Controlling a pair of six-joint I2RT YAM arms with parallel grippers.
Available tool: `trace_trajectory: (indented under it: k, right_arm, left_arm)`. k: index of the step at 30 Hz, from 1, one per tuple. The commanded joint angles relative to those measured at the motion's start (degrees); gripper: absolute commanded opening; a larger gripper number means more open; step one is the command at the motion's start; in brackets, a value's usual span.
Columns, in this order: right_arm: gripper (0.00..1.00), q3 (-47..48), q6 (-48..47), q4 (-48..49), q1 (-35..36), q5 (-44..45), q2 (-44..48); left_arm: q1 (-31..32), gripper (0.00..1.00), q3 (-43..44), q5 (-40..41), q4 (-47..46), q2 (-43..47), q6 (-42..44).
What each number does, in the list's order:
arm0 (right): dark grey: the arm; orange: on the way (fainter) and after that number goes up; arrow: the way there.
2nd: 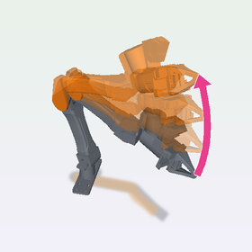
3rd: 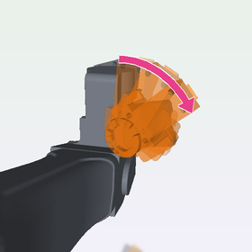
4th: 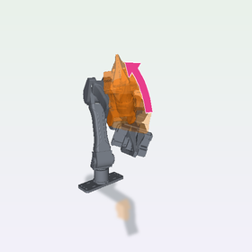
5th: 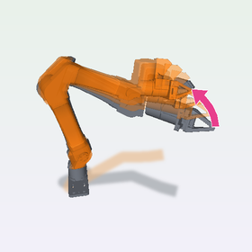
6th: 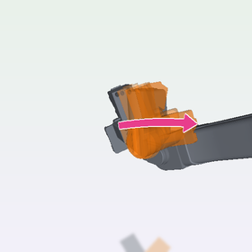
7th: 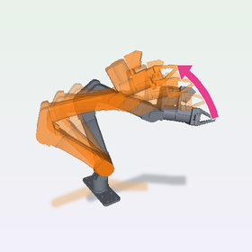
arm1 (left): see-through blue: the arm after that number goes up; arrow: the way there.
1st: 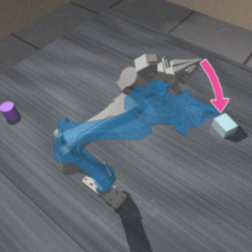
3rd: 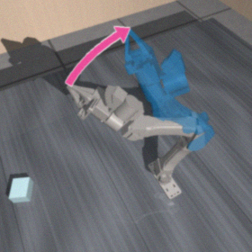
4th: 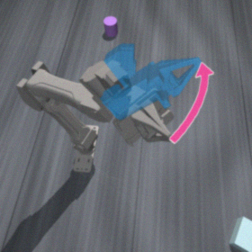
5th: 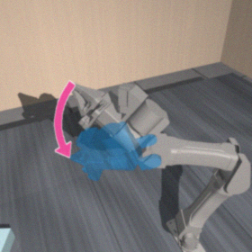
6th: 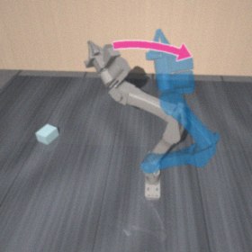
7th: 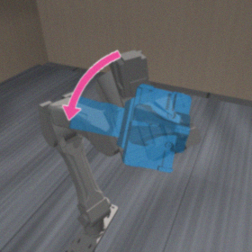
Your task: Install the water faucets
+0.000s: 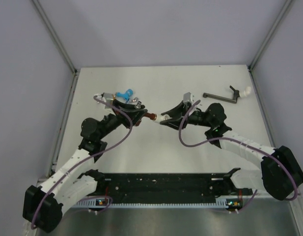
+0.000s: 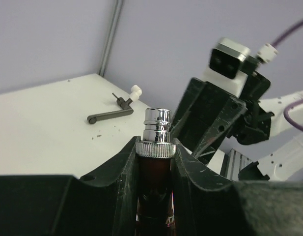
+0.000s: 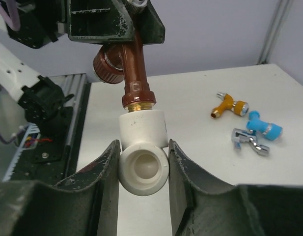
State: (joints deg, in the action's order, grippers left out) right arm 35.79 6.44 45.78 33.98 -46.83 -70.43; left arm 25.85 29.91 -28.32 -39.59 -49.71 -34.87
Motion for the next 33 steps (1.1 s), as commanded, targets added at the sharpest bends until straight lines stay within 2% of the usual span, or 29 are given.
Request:
trace_trajectory:
  k: [1, 4, 9, 10, 13, 14, 16, 18, 20, 23, 27, 31, 33]
  right_arm:
    - [0.0, 6.47, 18.05, 2.32, -1.37, -7.56, -1.28]
    - [0.0, 9.29, 26.76, -0.34, -1.9, -11.08, -2.86]
    - [0.02, 10.0, 39.33, 3.86, -3.3, -16.01, -5.32]
    - [0.07, 9.74, 40.66, 4.75, -3.65, -15.93, -5.41]
    - [0.36, 9.21, 39.89, 5.2, -4.88, -14.35, -4.37]
    - [0.48, 9.38, 37.71, 3.54, -4.97, -13.3, -3.49]
    - [0.66, 10.08, 30.43, -0.58, -5.06, -11.45, -1.12]
    - [0.78, 11.05, 22.61, -6.81, -4.97, -8.47, 2.04]
    - [0.85, 11.23, 14.08, -13.94, -4.97, -4.69, 5.29]
    - [0.88, 8.61, 2.65, -16.25, -4.97, -0.29, 9.86]
    - [0.89, 3.33, -11.49, -16.42, -2.96, 3.31, 14.52]
    - [0.9, -0.8, -25.12, -17.21, 3.62, 12.61, 15.24]
    - [0.89, -2.91, -28.14, -13.9, 5.83, 17.02, 14.63]
  left_arm:
    - [0.17, 0.0, 0.76, -17.17, -11.2, 2.07, 12.53]
    - [0.34, 0.0, -0.11, -26.24, -13.74, 3.22, 16.14]
    - [0.43, 0.0, -4.51, -29.6, -21.83, 5.94, 15.46]
    - [0.43, 0.0, -4.86, -29.69, -22.8, 6.29, 15.01]
    - [0.61, 0.0, -5.21, -28.56, -24.56, 6.38, 12.82]
    - [0.52, 0.0, -5.39, -27.51, -24.65, 6.38, 12.2]
    - [0.78, 0.0, -6.0, -24.53, -24.92, 6.21, 10.8]
    - [0.96, 0.0, -6.79, -19.78, -24.83, 5.95, 9.04]
    - [0.87, 0.0, -7.5, -14.25, -23.96, 5.33, 7.72]
    - [0.96, 0.0, -8.29, -4.15, -21.07, 4.63, 5.09]
    - [0.96, 0.0, -6.98, 9.48, -12.45, 4.1, -1.5]
    - [0.96, 0.0, -5.66, 12.67, -10.68, 2.43, -8.18]
    - [0.87, 0.0, -5.13, 13.02, -9.98, 1.82, -11.43]
